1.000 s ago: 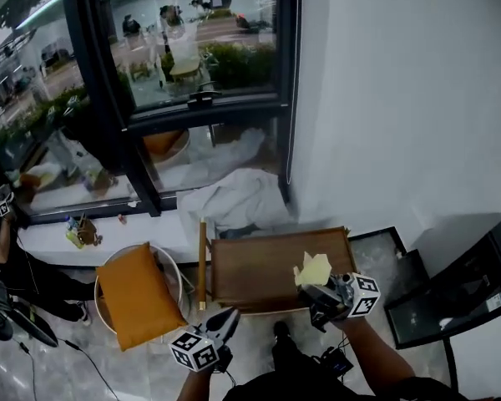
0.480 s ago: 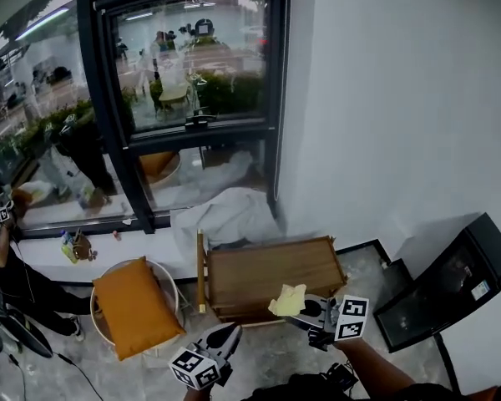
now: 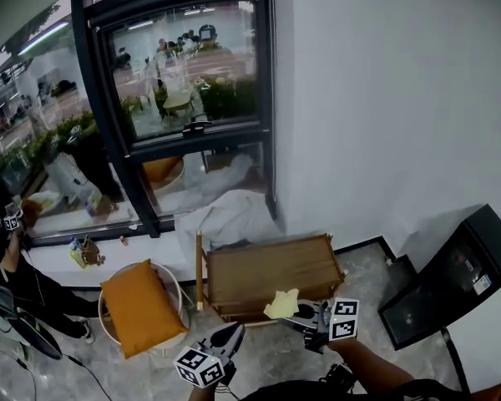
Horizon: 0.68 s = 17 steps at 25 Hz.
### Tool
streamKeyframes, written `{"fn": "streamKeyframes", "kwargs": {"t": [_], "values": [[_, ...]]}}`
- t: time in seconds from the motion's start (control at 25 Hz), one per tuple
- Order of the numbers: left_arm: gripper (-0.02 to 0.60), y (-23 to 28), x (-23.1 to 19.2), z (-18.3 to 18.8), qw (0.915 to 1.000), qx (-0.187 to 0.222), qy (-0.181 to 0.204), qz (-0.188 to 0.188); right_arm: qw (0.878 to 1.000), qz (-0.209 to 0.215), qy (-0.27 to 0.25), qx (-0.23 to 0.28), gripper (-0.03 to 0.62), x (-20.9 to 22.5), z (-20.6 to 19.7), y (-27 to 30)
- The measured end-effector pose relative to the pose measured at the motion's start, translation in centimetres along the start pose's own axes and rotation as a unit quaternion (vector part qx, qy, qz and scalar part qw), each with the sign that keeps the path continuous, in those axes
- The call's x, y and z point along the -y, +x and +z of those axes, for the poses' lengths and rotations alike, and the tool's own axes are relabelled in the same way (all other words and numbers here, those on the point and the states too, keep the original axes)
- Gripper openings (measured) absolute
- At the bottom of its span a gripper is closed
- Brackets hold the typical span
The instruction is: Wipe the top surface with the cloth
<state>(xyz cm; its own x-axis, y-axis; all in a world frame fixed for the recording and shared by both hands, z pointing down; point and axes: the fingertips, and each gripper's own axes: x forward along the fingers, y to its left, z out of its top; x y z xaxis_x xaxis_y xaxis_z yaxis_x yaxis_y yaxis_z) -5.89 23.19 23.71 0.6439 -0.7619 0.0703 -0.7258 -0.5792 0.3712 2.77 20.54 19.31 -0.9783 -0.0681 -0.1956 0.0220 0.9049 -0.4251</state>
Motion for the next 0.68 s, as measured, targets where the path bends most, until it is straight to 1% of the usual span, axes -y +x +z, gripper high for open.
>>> {"fn": "streamKeyframes", "kwargs": {"t": [0.04, 0.08, 0.16, 0.24, 0.4, 0.52, 0.68], "values": [[0.009, -0.1, 0.7, 0.2, 1.0, 0.002, 0.004, 0.0, 0.999, 0.012, 0.022, 0.024, 0.048, -0.5, 0.5, -0.6], [0.009, -0.2, 1.3, 0.6, 0.9999, 0.006, 0.009, 0.0, 0.998, 0.02, 0.032, 0.042, 0.048, -0.8, 1.1, -1.1], [0.009, -0.3, 2.0, 0.9, 0.9998, 0.012, 0.015, 0.002, 0.998, 0.02, 0.031, 0.047, 0.048, -0.8, 1.8, -1.9], [0.009, -0.3, 2.3, 0.4, 0.9999, 0.009, 0.012, 0.005, 0.998, 0.018, 0.03, 0.046, 0.048, -0.6, 2.3, -2.3], [0.009, -0.2, 2.5, -0.3, 0.9999, 0.007, 0.006, 0.006, 0.997, 0.031, 0.022, 0.062, 0.048, -1.5, 4.0, -2.2], [0.009, -0.4, 1.9, -0.3, 0.9998, 0.011, 0.004, 0.015, 0.999, 0.026, 0.008, 0.041, 0.048, -1.7, 3.7, -1.8], [0.009, -0.6, 2.7, -0.4, 0.9999, -0.002, 0.014, -0.007, 1.0, 0.005, -0.016, -0.021, 0.048, -2.0, 1.5, -1.6]]}}
